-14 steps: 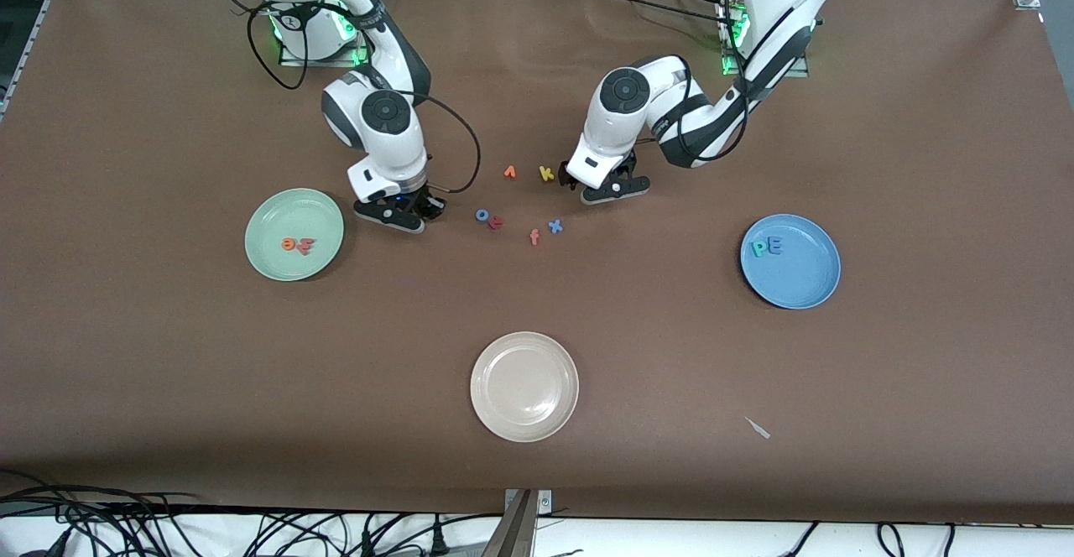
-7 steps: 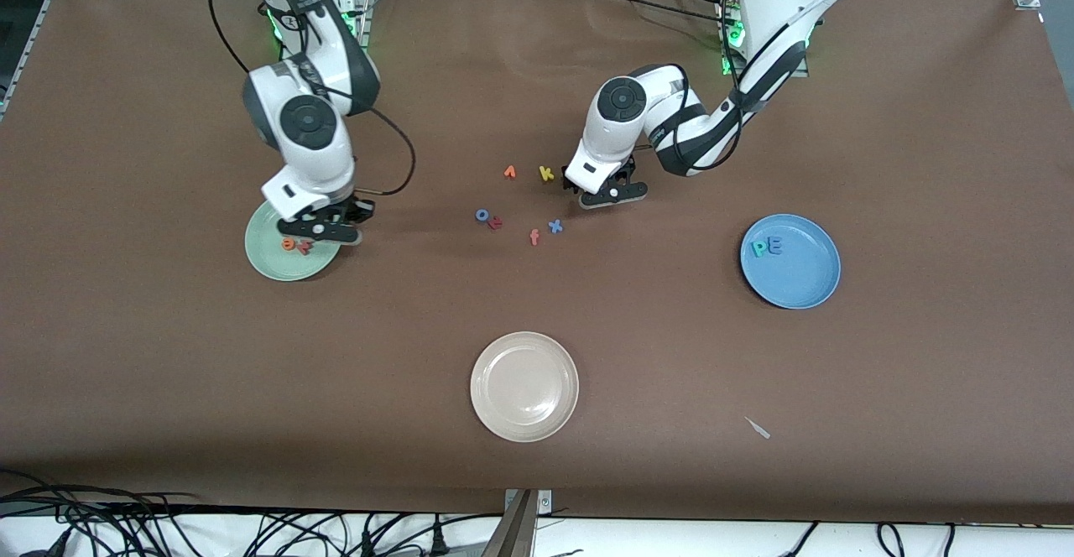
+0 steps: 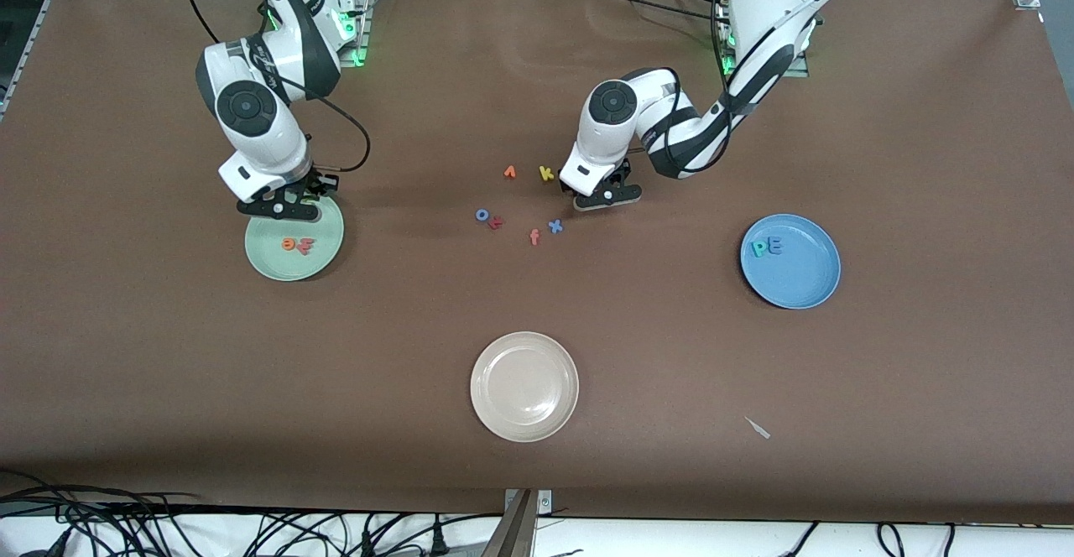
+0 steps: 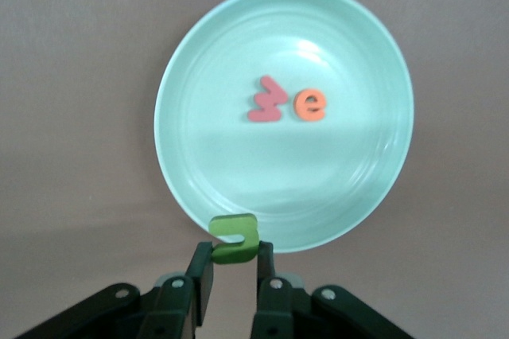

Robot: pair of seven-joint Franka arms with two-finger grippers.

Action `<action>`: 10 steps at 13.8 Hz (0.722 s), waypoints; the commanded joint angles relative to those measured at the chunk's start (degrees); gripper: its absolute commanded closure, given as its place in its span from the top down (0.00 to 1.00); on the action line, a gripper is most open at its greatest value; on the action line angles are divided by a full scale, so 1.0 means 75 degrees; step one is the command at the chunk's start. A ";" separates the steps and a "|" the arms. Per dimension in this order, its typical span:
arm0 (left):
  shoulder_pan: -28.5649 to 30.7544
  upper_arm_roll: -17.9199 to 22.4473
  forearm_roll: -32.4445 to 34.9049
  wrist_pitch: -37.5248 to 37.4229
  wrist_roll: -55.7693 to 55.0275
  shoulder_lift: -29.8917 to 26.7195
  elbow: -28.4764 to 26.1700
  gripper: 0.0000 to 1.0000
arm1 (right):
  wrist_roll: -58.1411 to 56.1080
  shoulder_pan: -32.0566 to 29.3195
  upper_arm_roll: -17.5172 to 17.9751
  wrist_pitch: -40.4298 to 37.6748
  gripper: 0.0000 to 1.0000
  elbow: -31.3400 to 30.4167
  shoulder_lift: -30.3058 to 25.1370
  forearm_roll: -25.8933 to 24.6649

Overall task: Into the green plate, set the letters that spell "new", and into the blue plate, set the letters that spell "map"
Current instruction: 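Release the u with the right gripper while the left gripper grasps the o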

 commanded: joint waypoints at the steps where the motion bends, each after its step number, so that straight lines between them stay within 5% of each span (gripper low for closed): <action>1: -0.0122 0.0097 0.0340 -0.0091 -0.0238 0.0111 0.0202 0.60 | -0.0147 0.0032 -0.0052 0.0453 0.33 -0.0479 -0.0261 0.0135; 4: -0.0110 0.0108 0.0352 -0.0091 -0.0215 0.0111 0.0190 0.49 | -0.0521 0.0043 -0.0274 0.0465 0.34 -0.0467 -0.0295 0.0135; 5: -0.0110 0.0097 0.0352 -0.0091 -0.0215 0.0111 0.0190 0.45 | -0.0581 0.0032 -0.0298 0.0465 0.45 -0.0456 -0.0296 0.0135; 10: -0.0133 0.0097 0.0352 -0.0103 -0.0226 0.0111 0.0155 0.35 | -0.0663 0.0043 -0.0322 0.0244 0.70 -0.0035 -0.0518 0.0135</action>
